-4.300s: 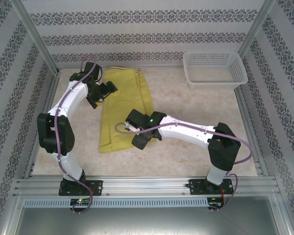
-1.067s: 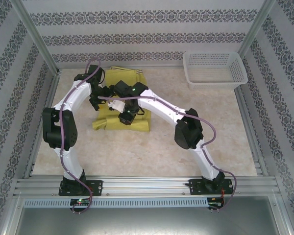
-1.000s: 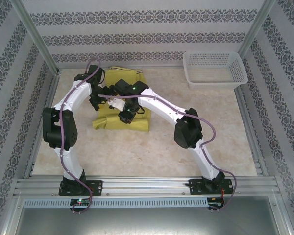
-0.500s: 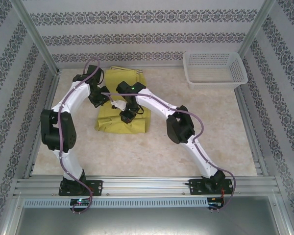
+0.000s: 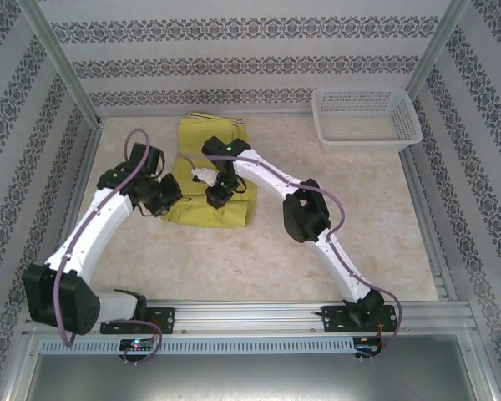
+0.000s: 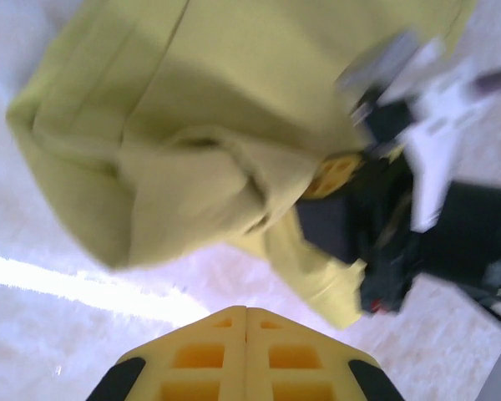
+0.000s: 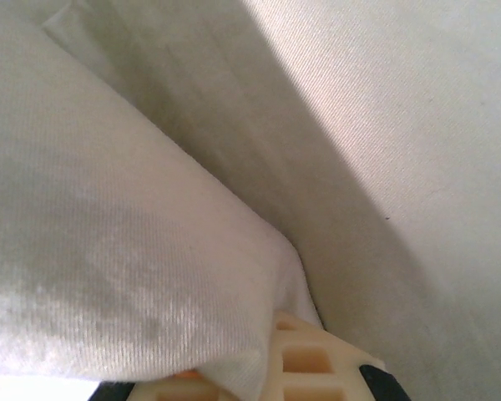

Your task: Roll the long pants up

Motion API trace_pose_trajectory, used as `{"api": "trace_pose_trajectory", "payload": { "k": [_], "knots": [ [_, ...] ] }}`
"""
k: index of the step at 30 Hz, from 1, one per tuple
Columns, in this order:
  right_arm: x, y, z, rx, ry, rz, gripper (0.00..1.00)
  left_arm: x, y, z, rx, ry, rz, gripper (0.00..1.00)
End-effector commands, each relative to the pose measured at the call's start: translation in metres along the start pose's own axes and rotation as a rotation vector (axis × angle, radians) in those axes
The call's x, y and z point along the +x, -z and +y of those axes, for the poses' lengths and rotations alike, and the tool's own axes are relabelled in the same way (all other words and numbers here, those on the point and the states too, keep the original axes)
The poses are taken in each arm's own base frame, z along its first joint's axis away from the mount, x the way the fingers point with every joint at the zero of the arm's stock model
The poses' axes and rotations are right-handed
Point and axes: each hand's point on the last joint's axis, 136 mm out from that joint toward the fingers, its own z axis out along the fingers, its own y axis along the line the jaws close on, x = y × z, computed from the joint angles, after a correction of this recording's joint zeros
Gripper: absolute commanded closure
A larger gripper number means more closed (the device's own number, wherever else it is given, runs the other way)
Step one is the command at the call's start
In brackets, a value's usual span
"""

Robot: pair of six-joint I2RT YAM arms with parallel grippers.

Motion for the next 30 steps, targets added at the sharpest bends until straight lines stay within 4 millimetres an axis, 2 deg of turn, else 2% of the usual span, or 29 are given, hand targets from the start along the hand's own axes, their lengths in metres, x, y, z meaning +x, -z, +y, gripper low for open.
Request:
{"api": "trace_pose_trajectory", "payload": {
  "k": [1,4,8,14,21,22,23,25,26,27,30],
  "knots": [
    [-0.005,0.001,-0.012,0.013,-0.019,-0.021,1.00,0.016,-0.013,-0.001,0.037,0.069,0.019,1.00],
    [-0.005,0.002,-0.010,0.006,-0.019,-0.023,1.00,0.015,-0.026,0.001,0.031,0.079,0.017,1.00],
    [-0.007,0.006,-0.007,0.002,-0.023,-0.029,1.00,0.002,-0.044,-0.003,-0.002,0.065,0.001,1.00],
    [-0.006,0.008,-0.004,-0.009,-0.030,-0.031,1.00,-0.033,-0.079,-0.015,-0.088,0.000,-0.036,1.00],
    [0.000,0.012,-0.007,0.006,-0.027,-0.011,0.99,-0.065,-0.110,-0.004,-0.253,-0.024,-0.063,1.00],
    [0.001,0.014,-0.008,0.013,-0.027,-0.011,0.96,-0.067,-0.112,-0.002,-0.265,-0.023,-0.063,1.00],
    [0.001,0.017,-0.010,0.022,-0.026,-0.014,0.90,-0.068,-0.114,0.001,-0.278,-0.022,-0.063,1.00],
    [0.000,0.028,-0.015,0.053,-0.034,-0.028,0.53,-0.069,-0.118,0.007,-0.295,-0.020,-0.055,1.00],
    [-0.001,0.035,-0.017,0.067,-0.038,-0.036,0.44,-0.069,-0.119,0.010,-0.304,-0.017,-0.050,1.00],
    [-0.001,0.043,-0.018,0.077,-0.042,-0.046,0.39,-0.069,-0.120,0.012,-0.310,-0.015,-0.046,1.00],
    [0.001,0.070,-0.018,0.103,-0.050,-0.084,0.37,-0.068,-0.121,0.018,-0.326,-0.018,-0.036,1.00]
  ]
}}
